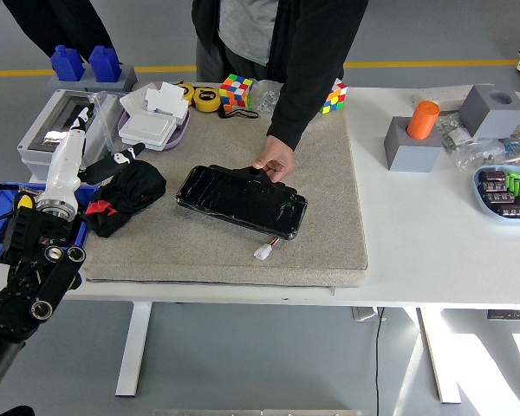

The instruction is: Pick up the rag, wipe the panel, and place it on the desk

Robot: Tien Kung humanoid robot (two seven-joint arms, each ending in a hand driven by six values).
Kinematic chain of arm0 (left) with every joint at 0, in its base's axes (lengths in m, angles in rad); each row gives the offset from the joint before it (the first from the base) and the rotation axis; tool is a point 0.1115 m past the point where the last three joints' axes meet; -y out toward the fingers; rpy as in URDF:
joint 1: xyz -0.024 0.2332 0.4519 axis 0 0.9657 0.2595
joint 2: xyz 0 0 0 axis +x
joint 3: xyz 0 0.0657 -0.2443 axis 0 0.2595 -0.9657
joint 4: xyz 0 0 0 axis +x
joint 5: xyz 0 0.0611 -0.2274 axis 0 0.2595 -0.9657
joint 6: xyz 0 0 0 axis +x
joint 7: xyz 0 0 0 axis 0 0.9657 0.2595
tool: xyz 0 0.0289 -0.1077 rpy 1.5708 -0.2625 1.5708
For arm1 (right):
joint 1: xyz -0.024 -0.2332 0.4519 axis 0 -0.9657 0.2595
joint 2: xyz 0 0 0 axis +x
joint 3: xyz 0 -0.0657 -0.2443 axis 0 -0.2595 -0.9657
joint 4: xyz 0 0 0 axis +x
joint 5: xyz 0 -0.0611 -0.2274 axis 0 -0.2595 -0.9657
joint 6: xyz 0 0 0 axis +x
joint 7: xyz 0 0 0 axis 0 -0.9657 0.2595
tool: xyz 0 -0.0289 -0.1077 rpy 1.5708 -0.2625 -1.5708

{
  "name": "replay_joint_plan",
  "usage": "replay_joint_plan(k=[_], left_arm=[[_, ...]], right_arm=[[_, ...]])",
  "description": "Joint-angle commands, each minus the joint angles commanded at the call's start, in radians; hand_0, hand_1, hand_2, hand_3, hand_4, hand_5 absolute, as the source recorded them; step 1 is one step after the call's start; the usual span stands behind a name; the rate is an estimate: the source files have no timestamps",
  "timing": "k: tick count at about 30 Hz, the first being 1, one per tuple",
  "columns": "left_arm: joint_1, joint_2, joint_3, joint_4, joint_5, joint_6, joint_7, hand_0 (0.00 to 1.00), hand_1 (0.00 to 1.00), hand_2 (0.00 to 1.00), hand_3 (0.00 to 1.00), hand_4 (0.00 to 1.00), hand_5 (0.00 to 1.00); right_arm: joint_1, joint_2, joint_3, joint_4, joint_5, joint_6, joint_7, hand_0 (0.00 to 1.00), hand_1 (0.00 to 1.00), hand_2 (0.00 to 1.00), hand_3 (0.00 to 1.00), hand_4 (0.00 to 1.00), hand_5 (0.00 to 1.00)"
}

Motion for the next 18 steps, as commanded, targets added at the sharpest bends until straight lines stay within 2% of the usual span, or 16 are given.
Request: replay_joint_plan(k=[5, 6, 7, 10, 13, 18], left_arm=[[0.047, -0.011, -0.062, -0.051, -0.203, 0.023, -0.197, 0.62, 0.72, 0.756, 0.766, 0.985, 0.377], [0.056, -0.012, -0.082, -0.062, -0.248, 0.02, -0.228, 0.567, 0.649, 0.688, 0.717, 0.934, 0.322], [0.063, -0.013, -0.099, -0.07, -0.287, 0.014, -0.245, 0.567, 0.649, 0.688, 0.717, 0.934, 0.322], [0.081, -0.011, -0.149, -0.089, -0.417, -0.019, -0.268, 0.567, 0.649, 0.688, 0.717, 0.934, 0.322], [0.093, -0.01, -0.188, -0.1, -0.53, -0.026, -0.269, 0.562, 0.637, 0.672, 0.68, 0.932, 0.323], [0.11, -0.011, -0.225, -0.114, -0.567, -0.035, -0.262, 0.56, 0.632, 0.663, 0.655, 0.916, 0.309]], right_arm=[[0.004, 0.001, 0.008, -0.009, -0.007, 0.0, -0.001, 0.591, 0.604, 0.537, 0.532, 0.907, 0.362], [0.005, 0.0, 0.012, -0.015, -0.011, 0.001, -0.002, 0.591, 0.604, 0.537, 0.533, 0.907, 0.362], [0.007, 0.0, 0.015, -0.019, -0.014, 0.002, -0.003, 0.591, 0.604, 0.537, 0.533, 0.907, 0.362], [0.01, -0.002, 0.021, -0.032, -0.023, 0.003, -0.007, 0.591, 0.604, 0.537, 0.533, 0.907, 0.362], [0.013, -0.004, 0.033, -0.042, -0.032, 0.003, -0.009, 0.591, 0.603, 0.537, 0.533, 0.906, 0.361], [0.014, -0.004, 0.044, -0.05, -0.039, 0.002, -0.011, 0.591, 0.604, 0.537, 0.533, 0.905, 0.36]])
